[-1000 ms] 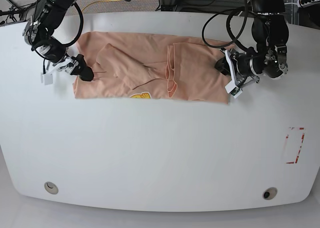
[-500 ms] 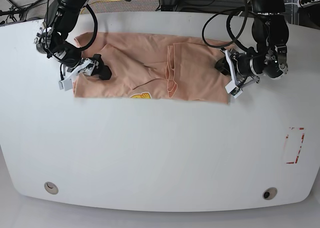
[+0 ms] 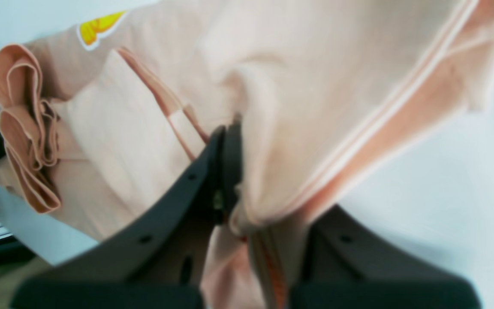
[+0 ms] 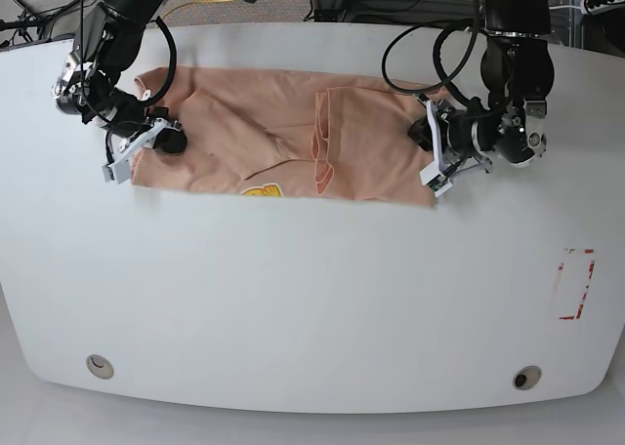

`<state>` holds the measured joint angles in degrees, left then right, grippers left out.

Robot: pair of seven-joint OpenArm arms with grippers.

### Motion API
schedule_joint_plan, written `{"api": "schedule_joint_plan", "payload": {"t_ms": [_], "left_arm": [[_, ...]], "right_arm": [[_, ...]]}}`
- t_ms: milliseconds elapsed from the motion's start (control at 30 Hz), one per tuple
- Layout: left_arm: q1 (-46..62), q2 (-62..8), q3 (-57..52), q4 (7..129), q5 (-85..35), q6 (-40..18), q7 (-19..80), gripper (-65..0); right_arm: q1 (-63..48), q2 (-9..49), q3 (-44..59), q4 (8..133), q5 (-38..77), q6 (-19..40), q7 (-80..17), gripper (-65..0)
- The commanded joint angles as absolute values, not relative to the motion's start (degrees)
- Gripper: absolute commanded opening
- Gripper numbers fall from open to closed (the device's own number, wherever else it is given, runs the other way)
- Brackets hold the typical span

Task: Fold the T-shirt properly
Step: 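Fold the shirt end held by the right gripper toward the left gripper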

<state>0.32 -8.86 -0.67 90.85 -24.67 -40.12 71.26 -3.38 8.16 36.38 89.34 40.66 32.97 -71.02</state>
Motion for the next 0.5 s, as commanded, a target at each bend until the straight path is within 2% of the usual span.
{"api": "schedule_joint_plan", "payload": {"t_ms": [0,267,467], "left_arm": [[-0.4,-6.5,-0.1,89.3,-20.9,-40.0,73.2,-54.3],[-6.2,-0.4,-0.1,75.1,-18.5,-40.0,72.9,-54.3],[-10.3,4.0,-0.1,64.9,-12.0,-40.0,66.2,-54.3]], "right_arm": [[-3.1,8.9,36.5,93.8,42.0,30.5,-70.2,-65.0],[-3.6,11.8,32.5,103.8,42.0,26.4,-70.5,-65.0],[-2.2,12.8,30.1,109.4,42.0,26.6,-70.3,-65.0]]}}
